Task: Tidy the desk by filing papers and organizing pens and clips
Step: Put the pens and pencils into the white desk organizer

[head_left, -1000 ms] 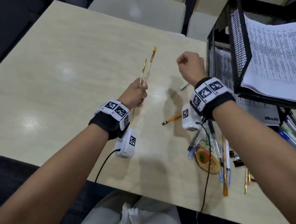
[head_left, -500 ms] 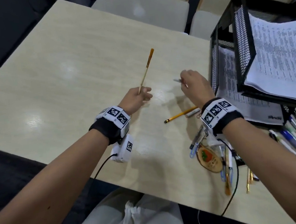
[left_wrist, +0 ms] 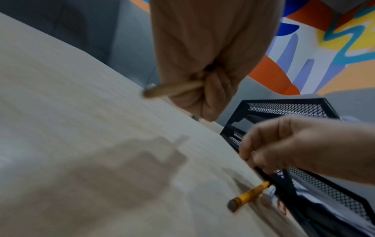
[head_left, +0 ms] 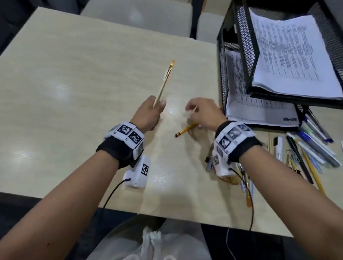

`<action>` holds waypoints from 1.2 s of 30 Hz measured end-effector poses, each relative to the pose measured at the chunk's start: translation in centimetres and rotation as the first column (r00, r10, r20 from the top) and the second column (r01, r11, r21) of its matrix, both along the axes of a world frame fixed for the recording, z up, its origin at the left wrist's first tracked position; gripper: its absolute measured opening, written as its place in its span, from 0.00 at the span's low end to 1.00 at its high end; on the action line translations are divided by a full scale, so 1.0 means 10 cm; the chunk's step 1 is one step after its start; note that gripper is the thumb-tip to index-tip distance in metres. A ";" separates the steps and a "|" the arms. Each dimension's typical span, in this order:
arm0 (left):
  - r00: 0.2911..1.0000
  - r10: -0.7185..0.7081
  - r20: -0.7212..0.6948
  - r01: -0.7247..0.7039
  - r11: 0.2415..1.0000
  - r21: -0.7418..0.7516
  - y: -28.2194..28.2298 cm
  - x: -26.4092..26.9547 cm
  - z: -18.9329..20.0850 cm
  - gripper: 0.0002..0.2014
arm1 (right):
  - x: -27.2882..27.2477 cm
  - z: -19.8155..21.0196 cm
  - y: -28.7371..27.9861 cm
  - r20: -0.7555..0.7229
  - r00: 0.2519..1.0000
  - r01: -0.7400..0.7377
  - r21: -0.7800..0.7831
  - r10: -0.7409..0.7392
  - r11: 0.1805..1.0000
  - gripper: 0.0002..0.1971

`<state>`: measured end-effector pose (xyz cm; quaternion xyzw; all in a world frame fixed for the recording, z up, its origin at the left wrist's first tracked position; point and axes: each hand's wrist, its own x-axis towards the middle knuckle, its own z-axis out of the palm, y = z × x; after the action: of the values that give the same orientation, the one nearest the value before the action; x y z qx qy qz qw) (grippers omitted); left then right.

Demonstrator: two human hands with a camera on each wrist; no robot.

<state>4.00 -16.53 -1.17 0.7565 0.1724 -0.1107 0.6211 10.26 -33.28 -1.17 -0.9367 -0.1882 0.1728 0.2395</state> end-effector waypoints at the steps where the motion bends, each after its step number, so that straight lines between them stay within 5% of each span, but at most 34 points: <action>1: 1.000 0.026 -0.003 -0.026 0.999 0.028 0.04 -0.03 -0.03 0.17 | -0.06 -0.10 -0.03 0.012 0.989 -0.143 -0.170 0.147 0.975 0.11; 3: 0.995 0.088 -0.042 -0.086 0.994 0.063 0.10 -0.09 -0.07 0.22 | -0.18 -0.22 -0.04 0.069 0.926 -0.318 -0.383 0.370 0.867 0.11; 5: 0.986 0.127 -0.110 -0.121 0.991 0.054 0.12 -0.14 -0.11 0.24 | -0.24 -0.30 -0.04 0.160 0.882 -0.351 -0.405 0.444 0.844 0.10; 8: 0.979 0.116 -0.166 -0.125 0.991 -0.045 0.11 -0.20 -0.17 0.25 | -0.30 -0.34 0.00 0.351 0.818 -0.379 -0.265 0.455 0.887 0.06; 13: 0.971 0.096 -0.219 -0.162 0.936 -0.311 0.03 -0.20 -0.13 0.21 | -0.39 -0.17 0.10 0.635 0.667 -0.454 -0.068 0.390 0.888 0.22; 18: 0.966 -0.048 -0.256 -0.114 0.805 -0.582 -0.08 -0.07 -0.07 0.24 | -0.69 -0.12 0.07 0.677 0.574 -0.606 -0.027 0.461 0.795 0.06; 22: 0.960 -0.013 -0.279 -0.157 0.800 -0.579 -0.11 0.00 0.02 0.19 | -0.85 -0.20 -0.10 0.619 0.628 -0.581 -0.032 0.472 0.814 0.11; 27: 0.982 0.099 -0.160 -0.157 0.898 -0.410 -0.07 0.02 -0.01 0.16 | -0.52 -0.25 -0.38 0.491 0.851 -0.199 -0.022 0.184 0.980 0.24; 31: 0.993 0.073 -0.093 -0.098 0.947 -0.306 -0.09 -0.05 -0.01 0.16 | -0.22 -0.26 -0.43 0.232 0.950 -0.121 -0.346 0.210 0.930 0.16; 33: 0.997 0.058 -0.060 -0.071 0.965 -0.253 -0.12 -0.11 0.00 0.16 | -0.19 -0.28 -0.38 0.190 0.954 -0.149 -0.377 0.233 0.914 0.11; 36: 0.998 0.057 0.002 -0.056 0.982 -0.182 -0.20 -0.21 0.01 0.17 | -0.32 -0.23 -0.25 0.397 0.846 -0.265 -0.266 0.356 0.927 0.09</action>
<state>1.85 -18.57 -1.08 0.6917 0.1810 -0.1057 0.6911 7.08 -35.80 -3.48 -0.9274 -0.3685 0.0122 0.0637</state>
